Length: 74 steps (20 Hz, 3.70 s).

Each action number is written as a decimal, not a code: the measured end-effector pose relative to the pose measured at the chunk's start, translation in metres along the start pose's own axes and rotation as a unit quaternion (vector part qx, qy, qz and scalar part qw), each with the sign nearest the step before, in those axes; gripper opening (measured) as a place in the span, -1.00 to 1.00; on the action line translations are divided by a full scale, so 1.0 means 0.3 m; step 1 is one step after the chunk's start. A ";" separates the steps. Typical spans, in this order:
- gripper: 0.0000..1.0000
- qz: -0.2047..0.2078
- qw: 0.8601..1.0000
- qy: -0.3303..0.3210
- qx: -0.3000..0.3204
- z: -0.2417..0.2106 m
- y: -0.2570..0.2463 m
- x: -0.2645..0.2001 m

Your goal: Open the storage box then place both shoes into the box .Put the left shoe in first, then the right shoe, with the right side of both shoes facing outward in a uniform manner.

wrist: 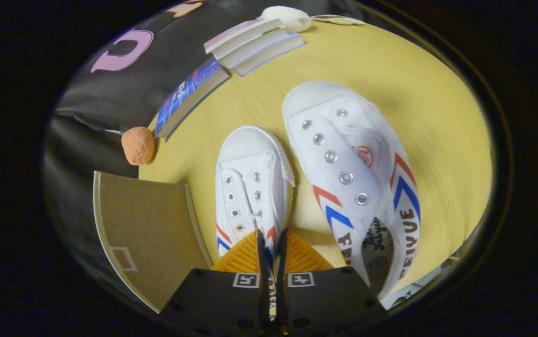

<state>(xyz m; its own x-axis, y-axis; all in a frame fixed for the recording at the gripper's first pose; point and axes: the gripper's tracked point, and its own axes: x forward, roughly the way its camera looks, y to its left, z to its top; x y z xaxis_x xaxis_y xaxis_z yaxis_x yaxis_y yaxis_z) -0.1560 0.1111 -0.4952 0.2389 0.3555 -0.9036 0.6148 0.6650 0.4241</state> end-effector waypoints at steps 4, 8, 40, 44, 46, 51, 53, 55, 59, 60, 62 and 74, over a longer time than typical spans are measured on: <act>-0.94 0.027 0.999 -0.007 0.017 -0.003 0.018 -0.029; -0.94 0.084 0.995 -0.011 0.048 0.028 0.106 -0.098; -0.94 0.059 0.983 0.089 -0.149 -0.415 0.836 0.063; -0.92 0.007 0.981 0.085 -0.174 -0.432 0.820 0.098; -0.92 -0.002 0.979 0.082 -0.185 -0.435 0.816 0.109; -0.49 0.025 0.978 0.100 -0.183 -0.442 0.859 0.131; 0.13 0.030 0.979 0.102 -0.172 -0.428 0.858 0.117; -0.02 0.051 0.979 0.110 -0.162 -0.435 0.889 0.123; 0.00 0.079 0.977 0.114 -0.162 -0.438 0.915 0.074; 0.00 0.089 0.976 0.114 -0.162 -0.434 0.924 0.052; 0.00 0.112 0.975 0.111 -0.157 -0.411 0.938 -0.006; 0.00 0.194 0.977 -0.047 -0.078 0.236 0.627 -0.477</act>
<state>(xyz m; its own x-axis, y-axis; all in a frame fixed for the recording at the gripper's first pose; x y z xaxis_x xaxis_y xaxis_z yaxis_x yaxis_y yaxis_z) -0.0213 0.1387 -0.2903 0.5041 0.5438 -0.6709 0.3443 0.5859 0.7336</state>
